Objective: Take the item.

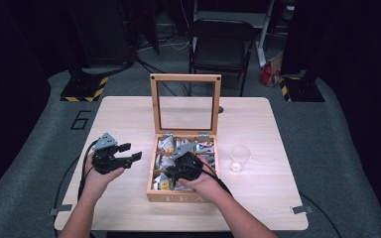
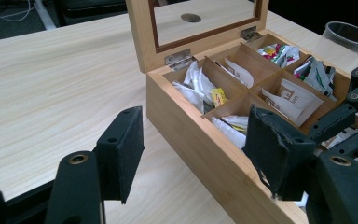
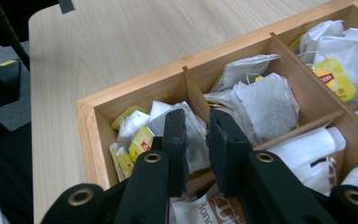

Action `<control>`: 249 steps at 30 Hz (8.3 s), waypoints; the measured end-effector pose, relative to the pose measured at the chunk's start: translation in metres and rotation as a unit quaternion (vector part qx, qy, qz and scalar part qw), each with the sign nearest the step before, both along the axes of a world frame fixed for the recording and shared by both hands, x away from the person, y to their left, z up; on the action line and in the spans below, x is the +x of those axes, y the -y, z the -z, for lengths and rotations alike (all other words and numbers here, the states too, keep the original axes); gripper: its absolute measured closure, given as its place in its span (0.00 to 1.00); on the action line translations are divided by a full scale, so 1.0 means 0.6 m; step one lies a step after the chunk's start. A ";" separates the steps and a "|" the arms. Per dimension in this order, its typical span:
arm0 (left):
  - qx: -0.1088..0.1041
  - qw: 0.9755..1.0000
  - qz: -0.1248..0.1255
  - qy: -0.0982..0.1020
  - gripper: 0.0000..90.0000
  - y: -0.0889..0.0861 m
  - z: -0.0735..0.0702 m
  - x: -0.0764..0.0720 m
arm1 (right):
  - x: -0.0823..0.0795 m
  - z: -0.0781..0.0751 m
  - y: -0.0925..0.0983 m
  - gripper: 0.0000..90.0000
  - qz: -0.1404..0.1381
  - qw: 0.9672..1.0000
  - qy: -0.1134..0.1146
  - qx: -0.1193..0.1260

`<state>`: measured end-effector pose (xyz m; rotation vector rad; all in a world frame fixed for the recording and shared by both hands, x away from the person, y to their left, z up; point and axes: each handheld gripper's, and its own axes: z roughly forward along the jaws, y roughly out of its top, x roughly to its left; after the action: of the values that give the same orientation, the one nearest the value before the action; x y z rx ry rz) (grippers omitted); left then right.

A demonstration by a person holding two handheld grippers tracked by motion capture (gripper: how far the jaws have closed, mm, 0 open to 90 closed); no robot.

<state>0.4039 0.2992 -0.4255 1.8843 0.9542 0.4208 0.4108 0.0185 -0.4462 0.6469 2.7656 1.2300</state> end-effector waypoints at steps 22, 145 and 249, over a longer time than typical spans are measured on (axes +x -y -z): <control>-0.003 1.000 -0.003 -0.002 0.41 -0.004 0.001 0.001 | 0.012 0.009 -0.016 0.74 -0.029 0.999 -0.021 -0.010; -0.007 1.000 -0.018 0.001 0.41 -0.013 0.002 0.000 | 0.025 -0.189 0.102 1.00 0.018 0.993 0.079 0.086; -0.002 1.000 -0.028 -0.005 0.41 -0.017 0.006 0.000 | 0.021 -0.092 0.373 1.00 0.230 0.968 0.099 -0.003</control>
<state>0.4037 0.3093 -0.4290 1.8603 1.0155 0.4426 0.4235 -0.2053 -0.3909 1.0280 2.2773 1.1088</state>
